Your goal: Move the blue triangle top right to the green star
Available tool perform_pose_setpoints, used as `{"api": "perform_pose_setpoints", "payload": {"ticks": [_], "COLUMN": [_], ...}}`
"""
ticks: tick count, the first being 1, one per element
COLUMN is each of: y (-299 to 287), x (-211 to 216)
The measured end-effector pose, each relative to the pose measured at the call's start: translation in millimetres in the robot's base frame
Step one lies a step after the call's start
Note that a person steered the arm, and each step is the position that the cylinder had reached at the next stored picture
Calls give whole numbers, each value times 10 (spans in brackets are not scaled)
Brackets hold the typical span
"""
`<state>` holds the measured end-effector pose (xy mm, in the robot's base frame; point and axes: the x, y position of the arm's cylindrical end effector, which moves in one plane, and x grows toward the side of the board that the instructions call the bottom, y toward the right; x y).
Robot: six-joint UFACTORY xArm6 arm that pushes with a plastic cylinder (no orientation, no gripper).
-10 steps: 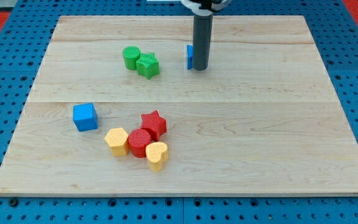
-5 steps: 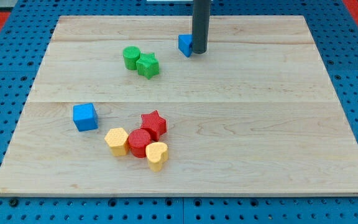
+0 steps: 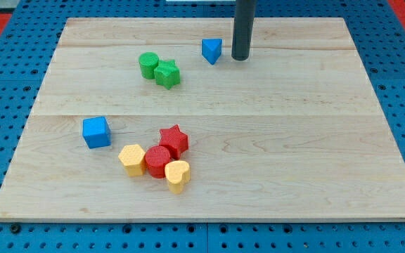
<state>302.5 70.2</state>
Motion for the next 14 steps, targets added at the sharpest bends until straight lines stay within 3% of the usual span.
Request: {"api": "perform_pose_setpoints", "payload": {"ticks": [1,2,4,5,9,14], "y": [821,1224,125,-91,-917,-728], "x": [-15,-35,-129,-317,-345,-392]}}
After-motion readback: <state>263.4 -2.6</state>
